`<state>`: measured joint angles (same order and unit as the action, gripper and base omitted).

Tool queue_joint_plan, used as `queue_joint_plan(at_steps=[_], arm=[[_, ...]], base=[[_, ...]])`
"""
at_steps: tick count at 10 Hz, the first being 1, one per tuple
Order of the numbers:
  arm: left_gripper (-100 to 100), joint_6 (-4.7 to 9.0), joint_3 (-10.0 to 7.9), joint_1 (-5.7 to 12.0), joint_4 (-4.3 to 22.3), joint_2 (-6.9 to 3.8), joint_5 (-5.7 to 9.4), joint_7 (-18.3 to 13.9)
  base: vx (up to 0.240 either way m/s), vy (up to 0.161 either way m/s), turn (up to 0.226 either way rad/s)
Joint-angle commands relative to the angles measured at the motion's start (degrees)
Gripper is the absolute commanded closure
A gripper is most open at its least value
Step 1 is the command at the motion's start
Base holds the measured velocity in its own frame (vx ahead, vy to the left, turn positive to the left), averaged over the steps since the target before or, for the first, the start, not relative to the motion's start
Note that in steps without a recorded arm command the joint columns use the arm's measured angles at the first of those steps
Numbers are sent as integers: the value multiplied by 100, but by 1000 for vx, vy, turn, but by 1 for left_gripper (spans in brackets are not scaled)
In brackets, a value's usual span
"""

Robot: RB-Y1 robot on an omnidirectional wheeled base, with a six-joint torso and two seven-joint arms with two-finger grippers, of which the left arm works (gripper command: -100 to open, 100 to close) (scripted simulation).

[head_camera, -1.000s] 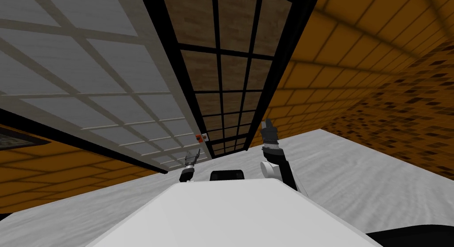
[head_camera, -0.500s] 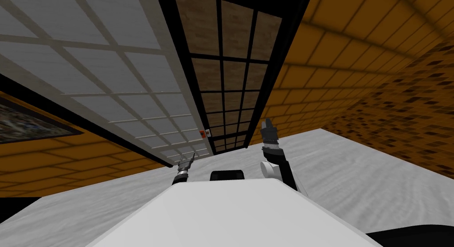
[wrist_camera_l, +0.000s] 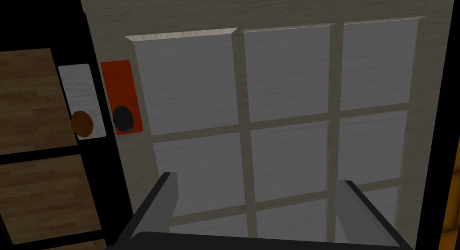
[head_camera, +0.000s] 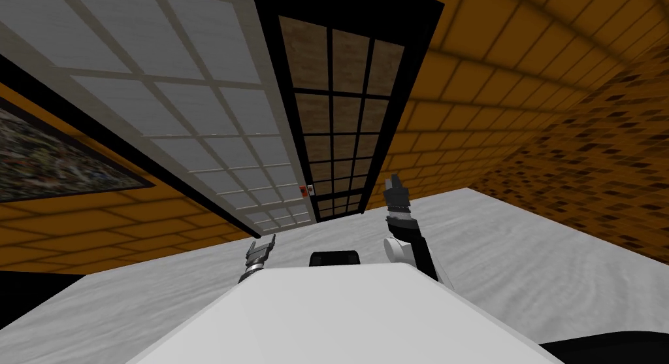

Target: Pull the door open

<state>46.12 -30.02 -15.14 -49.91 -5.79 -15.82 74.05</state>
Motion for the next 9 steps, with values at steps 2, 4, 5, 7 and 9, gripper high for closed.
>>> queue_joint_plan(at_steps=[2, 4, 5, 7, 9], arm=[[-100, -18, -203, -52, 146, -61, 91, 94], [-100, -44, -442, -103, 298, -120, 202, 179], [-100, -58, -567, -117, 379, -142, 262, 226], [-100, -80, -778, -105, 518, -159, 364, 312], [-100, -97, -972, -10, 652, -137, 464, 408]], base=[[-119, 19, -15], [-129, 41, -48], [-123, 60, -70], [-95, 47, -93], [-30, 42, -154]])
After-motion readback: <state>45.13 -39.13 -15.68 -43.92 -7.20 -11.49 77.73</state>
